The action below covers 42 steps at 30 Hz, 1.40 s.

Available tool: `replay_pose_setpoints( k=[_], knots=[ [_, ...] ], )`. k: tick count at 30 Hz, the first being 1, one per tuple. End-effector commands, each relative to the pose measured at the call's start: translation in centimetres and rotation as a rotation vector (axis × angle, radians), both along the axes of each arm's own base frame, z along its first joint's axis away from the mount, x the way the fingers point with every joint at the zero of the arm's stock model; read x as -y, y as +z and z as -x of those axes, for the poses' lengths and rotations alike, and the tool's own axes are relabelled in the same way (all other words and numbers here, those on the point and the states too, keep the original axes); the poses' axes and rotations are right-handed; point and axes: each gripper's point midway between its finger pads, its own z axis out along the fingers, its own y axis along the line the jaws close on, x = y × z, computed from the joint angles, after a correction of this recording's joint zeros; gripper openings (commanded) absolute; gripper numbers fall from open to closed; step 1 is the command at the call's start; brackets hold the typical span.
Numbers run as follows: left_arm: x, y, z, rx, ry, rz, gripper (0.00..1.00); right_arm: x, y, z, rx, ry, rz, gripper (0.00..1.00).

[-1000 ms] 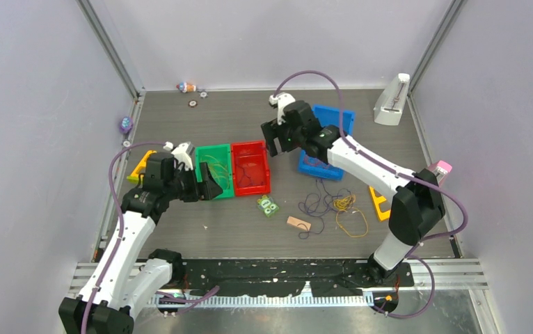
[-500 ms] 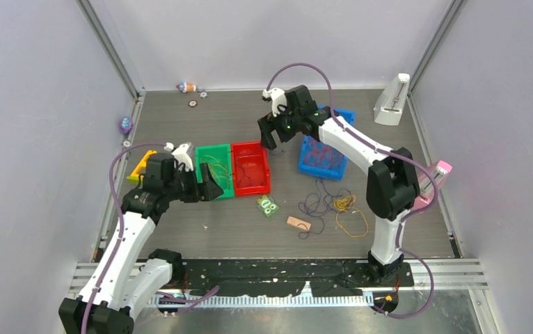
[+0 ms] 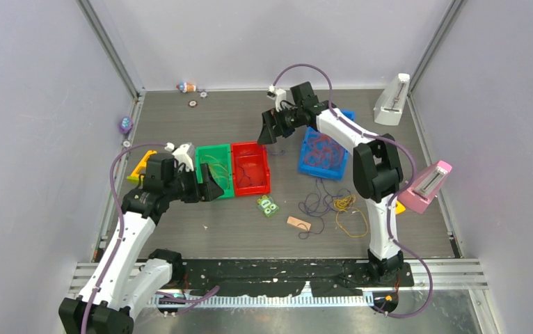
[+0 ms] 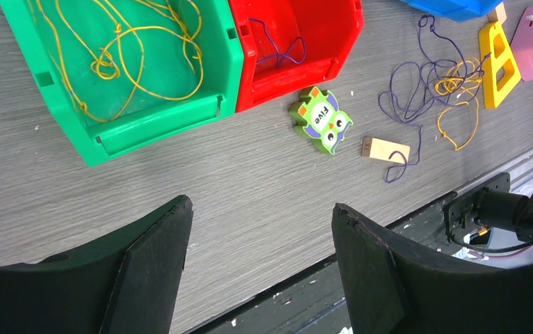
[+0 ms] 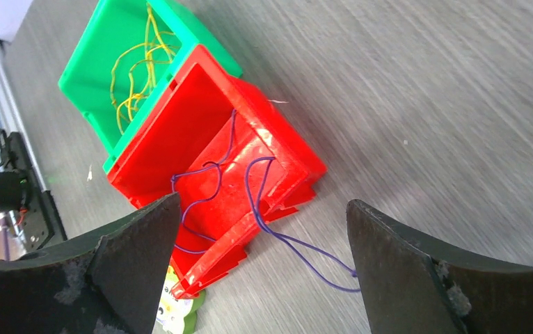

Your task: Untangle the cables

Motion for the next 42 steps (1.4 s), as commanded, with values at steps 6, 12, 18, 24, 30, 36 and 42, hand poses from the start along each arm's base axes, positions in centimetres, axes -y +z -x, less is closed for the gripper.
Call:
replay_pose_setpoints(
  k=[6, 12, 18, 24, 30, 36, 42],
  knots=[
    [0.6, 0.7, -0.4, 0.036, -0.029, 0.023, 0.74, -1.9, 0.1, 1.7, -0.041, 0.137, -0.104, 0.93],
    [0.6, 0.7, -0.5, 0.035, -0.030, 0.024, 0.74, -1.7, -0.1, 2.8, -0.069, 0.135, -0.101, 0.89],
    [0.6, 1.0, -0.4, 0.047, -0.029, 0.026, 0.74, -1.1, -2.2, 4.6, -0.108, 0.124, -0.045, 0.79],
    [0.6, 0.7, -0.3, 0.043, -0.030, 0.024, 0.74, -0.5, -1.5, 5.4, -0.088, 0.112, -0.033, 0.61],
    [0.6, 0.8, -0.3, 0.044, -0.028, 0.024, 0.74, 0.1, -1.1, 5.6, -0.071, 0.083, -0.009, 0.42],
    [0.6, 0.8, -0.3, 0.043, -0.028, 0.026, 0.74, 0.5, -0.7, 5.4, -0.062, 0.058, 0.013, 0.30],
    [0.6, 0.9, -0.3, 0.046, -0.027, 0.026, 0.74, 0.2, -0.1, 5.7, -0.059, 0.061, 0.007, 0.20]
  ],
)
